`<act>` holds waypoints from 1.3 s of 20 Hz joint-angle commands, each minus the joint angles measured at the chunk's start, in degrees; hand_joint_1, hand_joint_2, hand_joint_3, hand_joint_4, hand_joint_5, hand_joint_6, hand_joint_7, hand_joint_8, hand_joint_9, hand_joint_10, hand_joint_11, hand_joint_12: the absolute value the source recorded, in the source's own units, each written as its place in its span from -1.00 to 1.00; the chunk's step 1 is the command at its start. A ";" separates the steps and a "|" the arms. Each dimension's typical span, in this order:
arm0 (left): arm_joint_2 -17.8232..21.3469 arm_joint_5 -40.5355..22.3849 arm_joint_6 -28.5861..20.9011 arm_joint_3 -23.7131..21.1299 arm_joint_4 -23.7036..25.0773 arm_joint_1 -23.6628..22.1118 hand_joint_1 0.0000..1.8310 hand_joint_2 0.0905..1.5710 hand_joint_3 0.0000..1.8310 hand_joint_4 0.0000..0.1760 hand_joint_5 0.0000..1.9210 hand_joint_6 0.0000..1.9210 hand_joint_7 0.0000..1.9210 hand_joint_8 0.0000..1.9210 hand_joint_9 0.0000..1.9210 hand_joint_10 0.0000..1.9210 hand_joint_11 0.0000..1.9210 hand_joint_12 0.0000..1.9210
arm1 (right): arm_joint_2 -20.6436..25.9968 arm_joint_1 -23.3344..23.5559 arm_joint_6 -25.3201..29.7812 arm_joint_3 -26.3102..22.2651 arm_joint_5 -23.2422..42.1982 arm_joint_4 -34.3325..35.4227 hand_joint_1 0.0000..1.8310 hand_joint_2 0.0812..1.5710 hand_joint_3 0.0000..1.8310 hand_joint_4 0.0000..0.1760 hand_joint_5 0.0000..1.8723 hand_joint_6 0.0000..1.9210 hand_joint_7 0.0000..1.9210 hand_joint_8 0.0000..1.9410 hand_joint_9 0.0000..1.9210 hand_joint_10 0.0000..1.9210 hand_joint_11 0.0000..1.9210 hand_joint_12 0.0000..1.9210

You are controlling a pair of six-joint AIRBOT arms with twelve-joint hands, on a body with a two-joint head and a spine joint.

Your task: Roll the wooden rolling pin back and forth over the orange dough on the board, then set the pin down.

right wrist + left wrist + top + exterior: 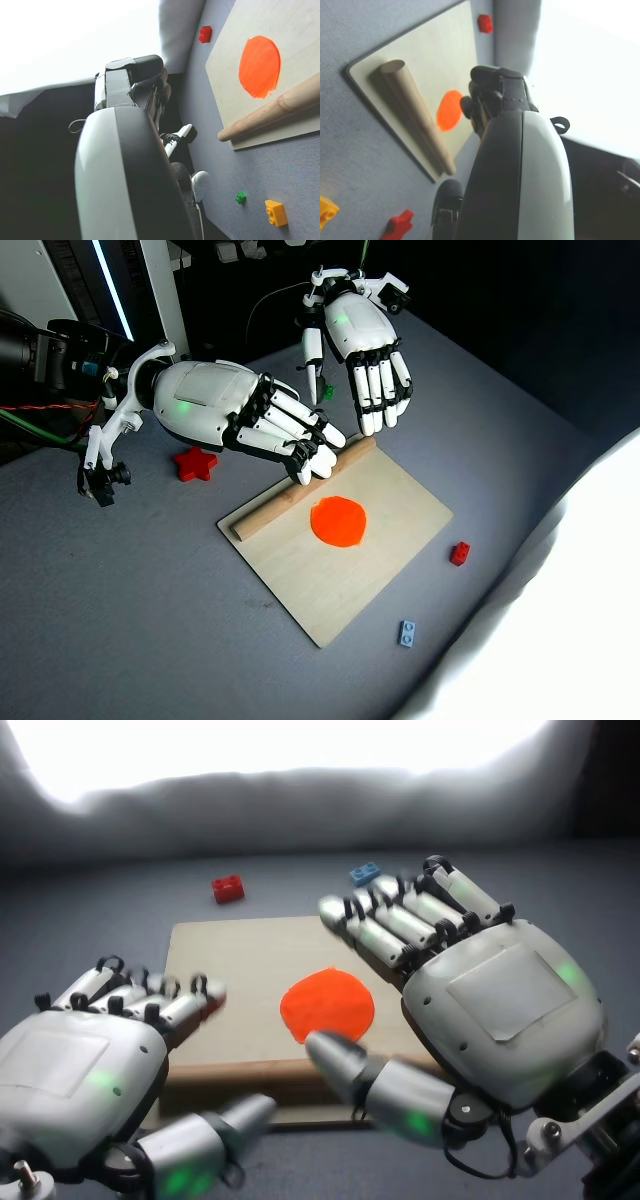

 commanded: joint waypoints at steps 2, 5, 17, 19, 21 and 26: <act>-0.39 5.98 -0.43 0.86 4.18 -0.43 -1.00 0.31 -0.73 -1.00 -1.00 -1.00 -1.00 -1.00 -1.00 -1.00 -1.00 -1.00 | -0.05 0.39 -0.14 -0.06 5.48 -4.72 -1.00 0.44 -0.62 -1.00 -0.95 -0.98 -0.96 -0.99 -1.00 -1.00 -1.00 -1.00; -0.46 4.97 -1.96 1.95 5.34 -0.48 -1.00 0.38 -0.80 -1.00 -1.00 -1.00 -1.00 -1.00 -1.00 -1.00 -1.00 -1.00 | -0.01 0.03 0.72 -0.04 5.54 -4.70 -1.00 0.44 -0.63 -1.00 -1.00 -1.00 -0.99 -1.00 -1.00 -1.00 -1.00 -1.00; -0.70 -9.80 -7.74 8.06 13.13 -0.04 -1.00 0.32 -0.86 -1.00 -1.00 -1.00 -1.00 -1.00 -1.00 -1.00 -1.00 -1.00 | -1.50 -1.97 12.04 4.14 4.39 -3.11 -1.00 0.35 -0.69 -1.00 -1.00 -1.00 -1.00 -1.00 -1.00 -1.00 -1.00 -1.00; -2.02 -10.08 -10.07 9.61 12.88 0.34 -1.00 0.35 -0.85 -1.00 -1.00 -1.00 -1.00 -1.00 -1.00 -1.00 -1.00 -1.00 | -2.47 -2.46 11.57 5.75 3.17 -3.11 -1.00 0.35 -0.70 -1.00 -1.00 -1.00 -1.00 -1.00 -1.00 -1.00 -1.00 -1.00; -3.55 -10.08 -11.07 11.09 12.93 0.39 -1.00 0.36 -0.85 -1.00 -1.00 -1.00 -1.00 -1.00 -1.00 -1.00 -1.00 -1.00 | -3.19 -2.57 10.65 6.57 2.44 -3.11 -1.00 0.35 -0.70 -1.00 -1.00 -1.00 -1.00 -1.00 -1.00 -1.00 -1.00 -1.00; -5.35 -10.04 -11.69 13.26 12.82 1.02 -1.00 0.79 -0.90 -1.00 -1.00 -1.00 -1.00 -1.00 -1.00 -1.00 -0.98 -0.98 | -5.46 -2.57 6.35 6.72 1.54 1.38 -1.00 0.65 -0.75 -1.00 -1.00 -1.00 -1.00 -1.00 -1.00 -1.00 -1.00 -1.00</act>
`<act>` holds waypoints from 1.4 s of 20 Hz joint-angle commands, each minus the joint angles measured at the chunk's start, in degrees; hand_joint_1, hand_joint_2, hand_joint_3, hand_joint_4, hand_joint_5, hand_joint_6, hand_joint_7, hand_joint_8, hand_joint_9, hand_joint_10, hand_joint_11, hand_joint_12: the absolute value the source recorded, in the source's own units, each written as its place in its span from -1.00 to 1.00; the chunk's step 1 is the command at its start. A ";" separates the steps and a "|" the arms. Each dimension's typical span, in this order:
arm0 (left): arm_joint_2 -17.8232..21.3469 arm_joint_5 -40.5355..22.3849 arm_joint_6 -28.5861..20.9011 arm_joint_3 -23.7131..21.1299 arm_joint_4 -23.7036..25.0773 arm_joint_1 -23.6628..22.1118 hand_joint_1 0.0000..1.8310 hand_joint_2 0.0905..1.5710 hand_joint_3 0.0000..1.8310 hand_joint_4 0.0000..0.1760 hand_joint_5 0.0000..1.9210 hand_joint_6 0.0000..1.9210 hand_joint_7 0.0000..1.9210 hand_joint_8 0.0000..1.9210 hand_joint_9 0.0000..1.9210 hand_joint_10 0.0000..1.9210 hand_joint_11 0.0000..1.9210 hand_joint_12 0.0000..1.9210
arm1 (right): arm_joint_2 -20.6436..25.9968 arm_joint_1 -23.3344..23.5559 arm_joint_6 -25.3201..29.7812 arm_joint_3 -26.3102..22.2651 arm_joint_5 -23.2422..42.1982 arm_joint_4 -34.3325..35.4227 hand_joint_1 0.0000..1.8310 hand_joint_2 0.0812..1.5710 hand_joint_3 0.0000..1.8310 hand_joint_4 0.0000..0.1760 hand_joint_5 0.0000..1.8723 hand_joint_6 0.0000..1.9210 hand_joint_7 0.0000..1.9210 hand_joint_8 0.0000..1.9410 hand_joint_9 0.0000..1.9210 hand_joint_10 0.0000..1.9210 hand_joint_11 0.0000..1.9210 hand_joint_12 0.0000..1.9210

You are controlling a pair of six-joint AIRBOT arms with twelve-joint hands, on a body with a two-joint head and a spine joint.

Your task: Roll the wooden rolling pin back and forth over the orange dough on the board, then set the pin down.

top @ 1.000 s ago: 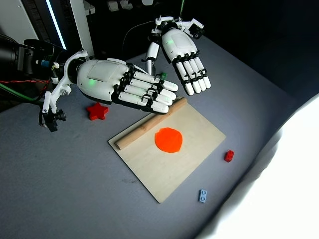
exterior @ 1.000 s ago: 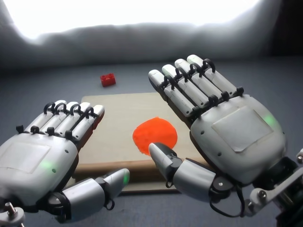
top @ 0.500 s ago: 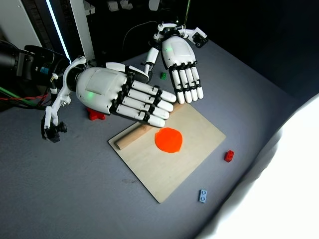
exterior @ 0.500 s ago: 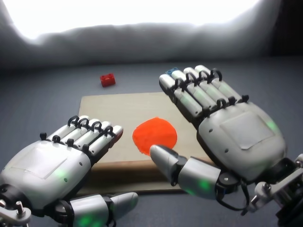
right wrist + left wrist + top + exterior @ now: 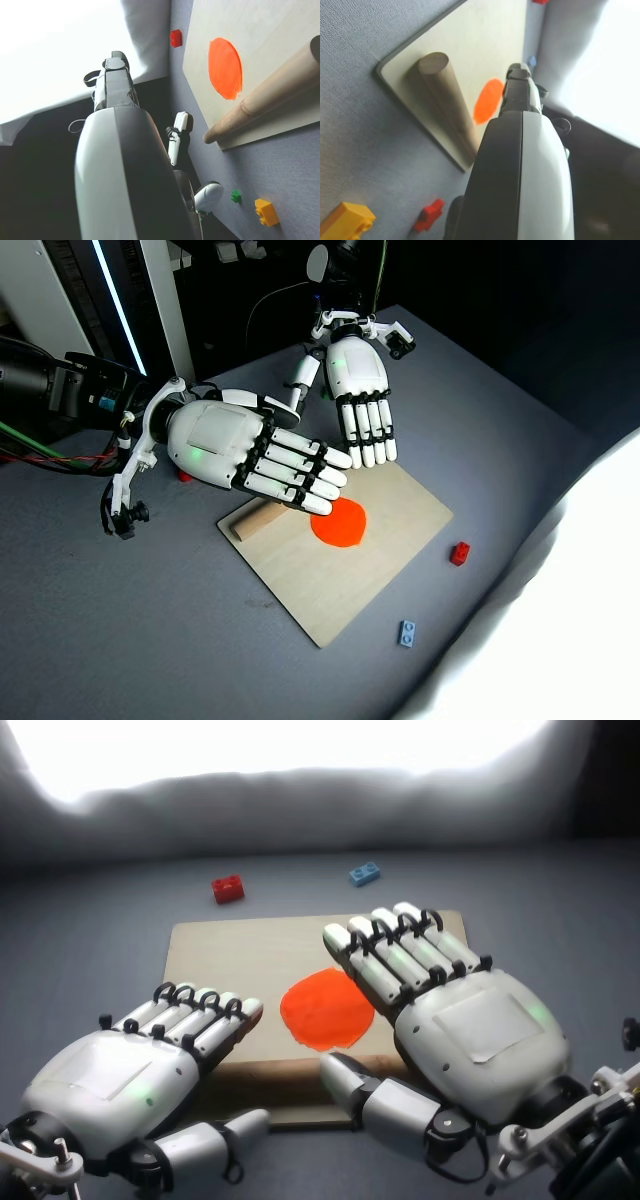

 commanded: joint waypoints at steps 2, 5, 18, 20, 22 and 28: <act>-0.45 7.17 -0.47 0.60 2.60 0.87 -1.00 0.99 -0.91 -1.00 -1.00 -1.00 -0.99 -1.00 -0.98 -1.00 -1.00 -0.95 | -0.74 -0.03 -1.26 0.27 5.37 -2.08 -1.00 0.88 -0.78 -1.00 -0.98 -1.00 -0.98 -1.00 -1.00 -1.00 -1.00 -1.00; -1.16 8.60 -1.25 1.64 2.57 2.10 -1.00 1.00 -0.93 -1.00 -1.00 -1.00 -0.98 -1.00 -0.98 -1.00 -1.00 -0.97 | -2.79 -0.23 -2.56 1.64 6.42 -1.51 -1.00 0.93 -0.79 -1.00 -0.96 -0.99 -0.95 -0.99 -0.99 -1.00 -1.00 -1.00; -4.25 10.62 -2.06 3.48 2.47 3.88 -1.00 1.00 -0.95 -1.00 -1.00 -1.00 -0.99 -1.00 -0.99 -0.99 -0.98 -0.98 | -7.82 -2.06 -5.40 5.78 6.69 -0.34 -1.00 0.96 -0.87 -1.00 -0.92 -0.98 -0.91 -0.99 -0.95 -0.98 -1.00 -1.00; -4.73 11.03 -2.06 3.60 2.46 4.14 -1.00 1.00 -0.95 -1.00 -1.00 -1.00 -1.00 -1.00 -0.99 -1.00 -0.99 -0.98 | -8.14 -2.08 -5.51 6.24 6.46 -0.34 -1.00 0.97 -0.87 -1.00 -0.91 -0.98 -0.93 -0.99 -0.97 -0.99 -1.00 -1.00; -5.18 11.24 -2.06 3.80 2.46 4.20 -1.00 1.00 -0.94 -1.00 -1.00 -1.00 -1.00 -1.00 -0.98 -0.99 -0.98 -0.97 | -8.68 -2.18 -5.84 6.90 6.36 -0.34 -1.00 0.97 -0.88 -1.00 -0.92 -0.98 -0.95 -1.00 -0.99 -1.00 -1.00 -1.00; -5.68 11.80 -2.02 4.12 2.48 4.24 -1.00 1.00 -0.93 -1.00 -1.00 -1.00 -1.00 -1.00 -0.98 -1.00 -1.00 -0.78 | -10.37 -3.18 -5.61 8.51 9.47 -0.35 -1.00 0.97 -0.89 -1.00 -0.96 -1.00 -0.97 -1.00 -1.00 -1.00 -1.00 -1.00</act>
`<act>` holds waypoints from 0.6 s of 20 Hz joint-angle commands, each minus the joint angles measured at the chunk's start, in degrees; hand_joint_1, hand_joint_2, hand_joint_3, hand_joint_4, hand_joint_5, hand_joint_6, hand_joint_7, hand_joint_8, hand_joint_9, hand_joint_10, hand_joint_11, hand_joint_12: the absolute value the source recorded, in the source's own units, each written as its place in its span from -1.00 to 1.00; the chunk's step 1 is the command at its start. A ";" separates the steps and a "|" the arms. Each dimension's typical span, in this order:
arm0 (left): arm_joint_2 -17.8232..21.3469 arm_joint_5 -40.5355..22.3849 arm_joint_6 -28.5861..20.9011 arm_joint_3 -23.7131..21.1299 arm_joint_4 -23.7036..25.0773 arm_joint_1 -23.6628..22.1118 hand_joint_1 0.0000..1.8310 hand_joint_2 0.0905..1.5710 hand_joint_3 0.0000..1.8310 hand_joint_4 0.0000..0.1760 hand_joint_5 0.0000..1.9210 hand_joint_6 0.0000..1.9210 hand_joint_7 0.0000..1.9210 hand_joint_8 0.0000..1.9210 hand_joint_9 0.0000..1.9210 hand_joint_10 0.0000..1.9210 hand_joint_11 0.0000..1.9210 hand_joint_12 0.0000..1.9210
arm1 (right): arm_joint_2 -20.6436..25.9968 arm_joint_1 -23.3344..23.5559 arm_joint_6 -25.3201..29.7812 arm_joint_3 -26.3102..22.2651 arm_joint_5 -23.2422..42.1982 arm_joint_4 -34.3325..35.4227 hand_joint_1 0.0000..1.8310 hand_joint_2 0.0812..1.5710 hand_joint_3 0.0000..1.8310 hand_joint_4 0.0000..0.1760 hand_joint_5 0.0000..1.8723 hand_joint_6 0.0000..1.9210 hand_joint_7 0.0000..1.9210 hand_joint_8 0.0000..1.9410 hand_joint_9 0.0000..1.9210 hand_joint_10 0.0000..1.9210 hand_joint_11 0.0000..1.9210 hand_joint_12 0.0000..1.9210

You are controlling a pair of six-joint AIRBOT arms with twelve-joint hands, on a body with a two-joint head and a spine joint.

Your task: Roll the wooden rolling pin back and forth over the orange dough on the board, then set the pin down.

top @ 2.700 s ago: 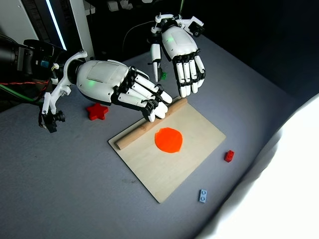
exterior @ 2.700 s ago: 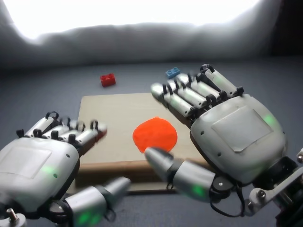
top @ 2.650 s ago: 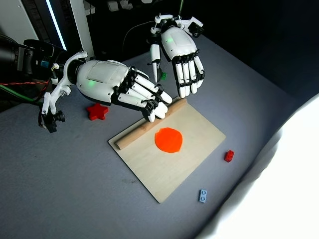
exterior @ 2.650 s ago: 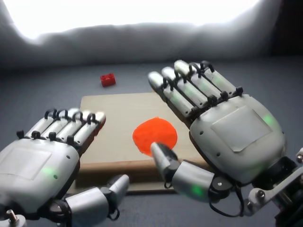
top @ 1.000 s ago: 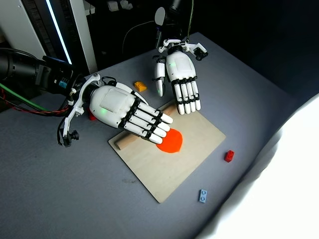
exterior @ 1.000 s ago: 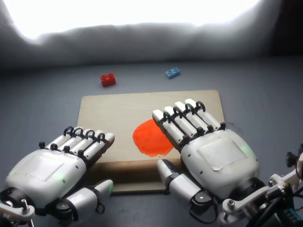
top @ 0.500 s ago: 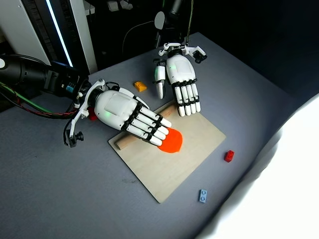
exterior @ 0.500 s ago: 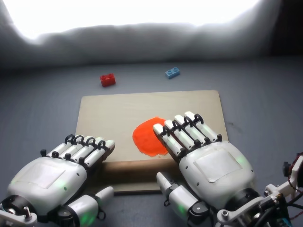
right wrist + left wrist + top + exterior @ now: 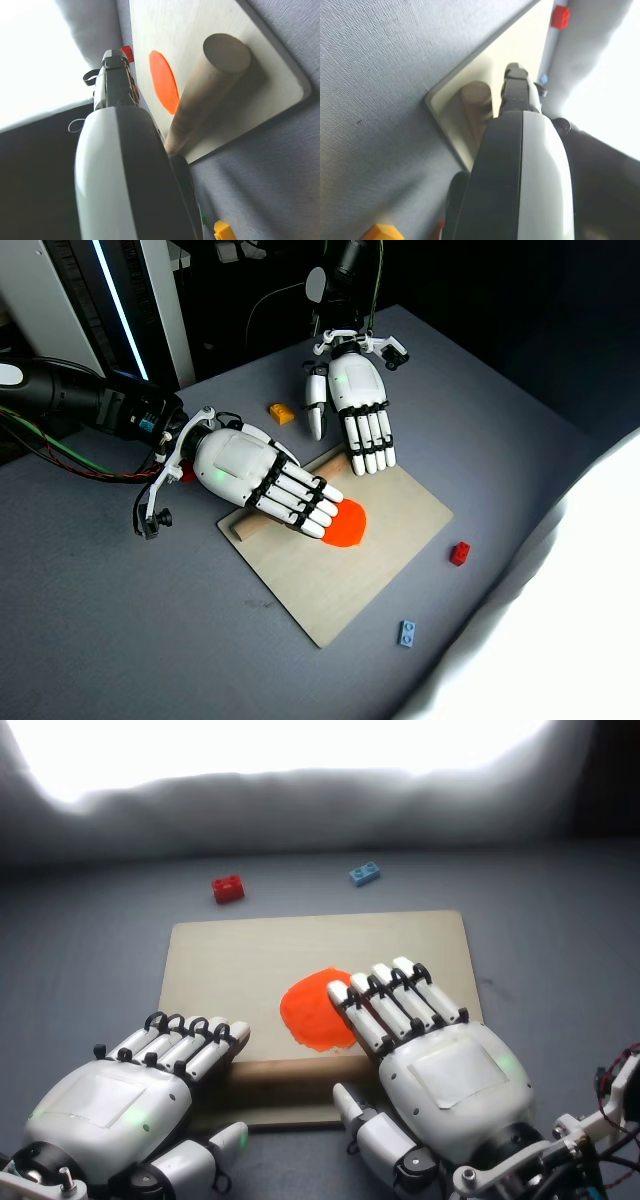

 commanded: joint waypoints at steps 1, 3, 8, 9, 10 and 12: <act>-0.29 6.46 -0.08 0.30 2.89 -0.19 -1.00 1.00 -0.92 -1.00 -1.00 -1.00 -1.00 -1.00 -0.98 -1.00 -1.00 -0.80 | -0.14 0.04 0.37 -0.02 6.28 -5.02 -1.00 0.97 -0.89 -1.00 -0.94 -0.99 -0.96 -0.99 -0.99 -1.00 -1.00 -1.00; -0.30 6.46 -0.08 0.23 3.11 -0.16 -1.00 1.00 -0.90 -1.00 -1.00 -1.00 -1.00 -1.00 -1.00 -1.00 -1.00 -0.94 | -0.64 -0.25 0.61 0.10 6.56 -5.02 -1.00 0.99 -0.89 -1.00 -0.92 -0.98 -0.92 -0.98 -0.96 -0.98 -1.00 -1.00; -0.29 6.46 -0.07 -0.13 3.49 -0.22 -1.00 1.00 -0.90 -1.00 -1.00 -1.00 -0.99 -1.00 -0.98 -1.00 -1.00 -0.93 | -1.42 -1.20 0.96 0.70 5.93 -4.00 -1.00 0.99 -0.91 -1.00 -0.92 -0.99 -0.92 -1.00 -0.95 -0.99 -1.00 -1.00; -0.29 6.46 -0.07 -0.23 3.57 -0.21 -1.00 1.00 -0.90 -1.00 -1.00 -1.00 -0.97 -1.00 -0.96 -0.99 -1.00 -0.84 | -1.58 -1.35 0.96 0.75 6.03 -4.00 -1.00 1.00 -0.91 -1.00 -0.92 -0.99 -0.93 -1.00 -0.96 -0.99 -1.00 -1.00; -0.30 6.46 -0.07 -0.32 3.68 -0.19 -1.00 1.00 -0.90 -1.00 -1.00 -1.00 -0.97 -1.00 -0.96 -0.99 -1.00 -0.84 | -1.75 -1.41 0.98 0.80 6.34 -4.00 -1.00 1.00 -0.91 -1.00 -0.92 -0.99 -0.93 -1.00 -0.96 -0.99 -1.00 -1.00; -0.42 6.46 -0.07 -0.40 3.74 -0.11 -1.00 1.00 -0.91 -1.00 -1.00 -1.00 -0.99 -1.00 -0.98 -0.99 -1.00 -0.91 | -2.17 -1.34 1.01 1.02 7.00 -4.01 -1.00 1.00 -0.91 -1.00 -0.92 -0.99 -0.93 -1.00 -0.96 -0.99 -1.00 -1.00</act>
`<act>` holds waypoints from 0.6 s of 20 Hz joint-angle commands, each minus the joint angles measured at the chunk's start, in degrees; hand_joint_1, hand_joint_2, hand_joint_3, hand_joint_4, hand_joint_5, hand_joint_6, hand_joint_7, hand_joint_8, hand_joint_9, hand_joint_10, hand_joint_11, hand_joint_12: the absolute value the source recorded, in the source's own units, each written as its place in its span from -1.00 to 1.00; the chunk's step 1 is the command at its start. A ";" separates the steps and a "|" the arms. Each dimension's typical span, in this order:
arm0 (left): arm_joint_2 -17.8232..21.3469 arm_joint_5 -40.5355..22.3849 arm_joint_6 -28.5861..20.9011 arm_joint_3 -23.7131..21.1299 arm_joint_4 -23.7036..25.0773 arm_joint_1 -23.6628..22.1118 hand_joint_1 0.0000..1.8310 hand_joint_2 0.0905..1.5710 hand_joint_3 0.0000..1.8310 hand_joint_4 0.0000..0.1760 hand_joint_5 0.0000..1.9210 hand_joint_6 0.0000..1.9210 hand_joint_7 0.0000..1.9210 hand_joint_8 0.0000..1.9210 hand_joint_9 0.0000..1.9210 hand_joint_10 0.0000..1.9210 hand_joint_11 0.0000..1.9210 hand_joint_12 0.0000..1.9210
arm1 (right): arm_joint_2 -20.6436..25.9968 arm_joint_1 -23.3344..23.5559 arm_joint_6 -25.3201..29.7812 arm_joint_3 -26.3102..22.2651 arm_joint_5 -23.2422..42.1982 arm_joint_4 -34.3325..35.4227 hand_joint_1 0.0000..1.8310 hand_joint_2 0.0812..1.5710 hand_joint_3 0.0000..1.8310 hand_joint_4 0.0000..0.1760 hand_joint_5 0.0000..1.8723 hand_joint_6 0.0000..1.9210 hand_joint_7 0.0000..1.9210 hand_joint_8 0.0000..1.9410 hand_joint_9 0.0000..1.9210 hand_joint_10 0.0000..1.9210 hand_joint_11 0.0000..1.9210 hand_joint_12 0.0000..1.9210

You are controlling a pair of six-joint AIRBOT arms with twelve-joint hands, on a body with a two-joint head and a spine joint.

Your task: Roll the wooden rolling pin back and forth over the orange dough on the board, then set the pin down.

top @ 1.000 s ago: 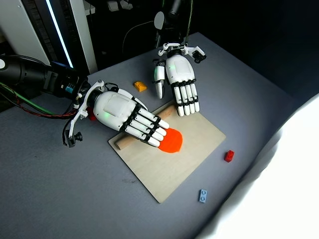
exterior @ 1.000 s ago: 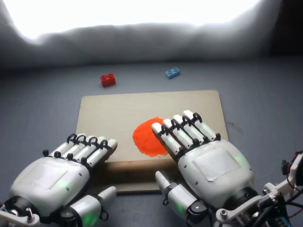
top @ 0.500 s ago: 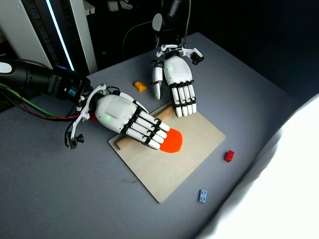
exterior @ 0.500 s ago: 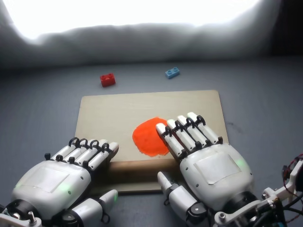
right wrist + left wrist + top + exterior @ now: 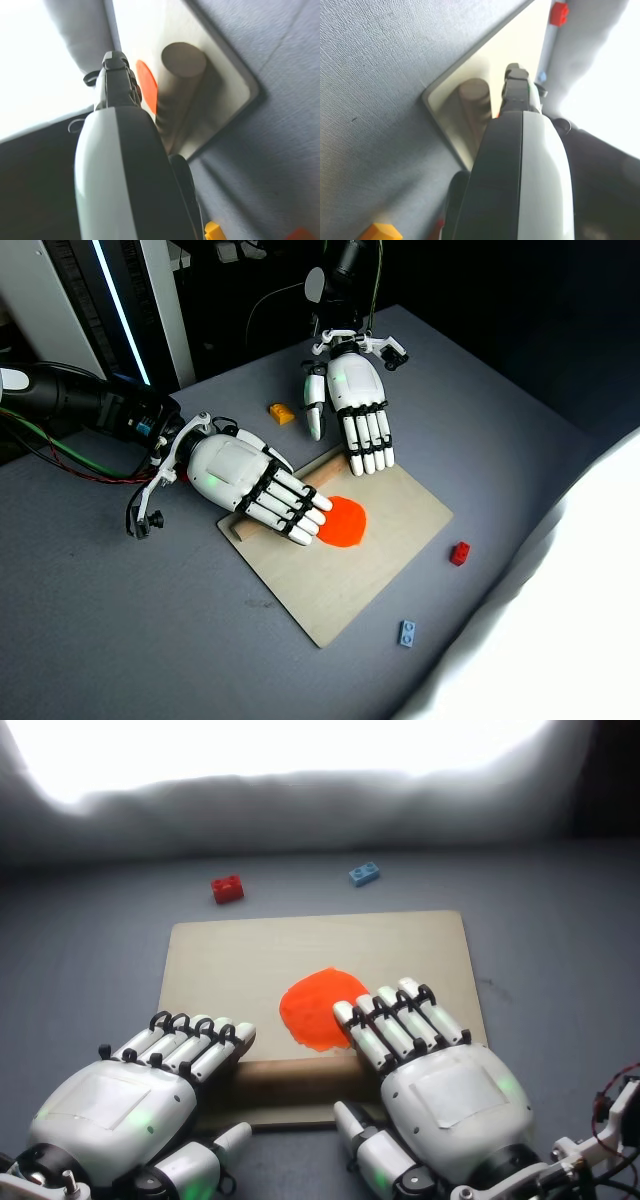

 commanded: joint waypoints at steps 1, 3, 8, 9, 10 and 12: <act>-0.23 6.02 -0.09 -0.24 3.04 -0.02 -1.00 1.00 -0.90 -1.00 -1.00 -1.00 -0.98 -0.99 -0.97 -0.99 -1.00 -0.91 | -0.13 0.29 0.21 0.17 5.77 -4.96 -1.00 1.00 -0.91 -1.00 -0.93 -1.00 -0.94 -1.00 -0.97 -1.00 -1.00 -1.00; -0.35 6.02 0.00 -0.28 3.04 0.21 -1.00 1.00 -0.90 -1.00 -1.00 -1.00 -0.98 -1.00 -0.98 -1.00 -1.00 -0.95 | -0.90 0.37 0.27 0.83 6.39 -4.96 -1.00 1.00 -0.92 -1.00 -0.94 -1.00 -0.97 -1.00 -1.00 -1.00 -1.00 -1.00; -0.89 6.02 0.36 0.02 2.95 0.35 -1.00 1.00 -0.91 -1.00 -1.00 -1.00 -0.98 -0.99 -1.00 -1.00 -1.00 -1.00 | -2.09 0.68 1.10 2.69 6.66 -5.46 -1.00 1.00 -0.92 -1.00 -0.95 -0.99 -0.97 -0.99 -1.00 -1.00 -1.00 -1.00; -1.04 6.02 0.36 0.09 2.95 0.35 -1.00 1.00 -0.91 -1.00 -1.00 -1.00 -0.99 -1.00 -1.00 -1.00 -1.00 -1.00 | -2.33 0.63 1.23 3.10 6.61 -5.46 -1.00 1.00 -0.92 -1.00 -0.93 -0.99 -0.95 -0.99 -0.99 -1.00 -1.00 -1.00; -1.24 6.02 0.37 0.19 2.95 0.31 -1.00 1.00 -0.91 -1.00 -1.00 -1.00 -0.99 -1.00 -1.00 -1.00 -1.00 -1.00 | -2.51 0.61 1.34 3.44 6.35 -5.46 -1.00 1.00 -0.92 -1.00 -0.93 -0.99 -0.95 -0.99 -1.00 -1.00 -1.00 -1.00; -1.68 6.02 0.61 0.38 2.77 0.16 -1.00 1.00 -0.92 -1.00 -0.99 -1.00 -0.98 -0.99 -0.99 -1.00 -1.00 -1.00 | -2.79 0.63 1.56 3.84 6.18 -5.46 -1.00 1.00 -0.92 -1.00 -0.94 -0.99 -0.95 -0.99 -1.00 -1.00 -1.00 -1.00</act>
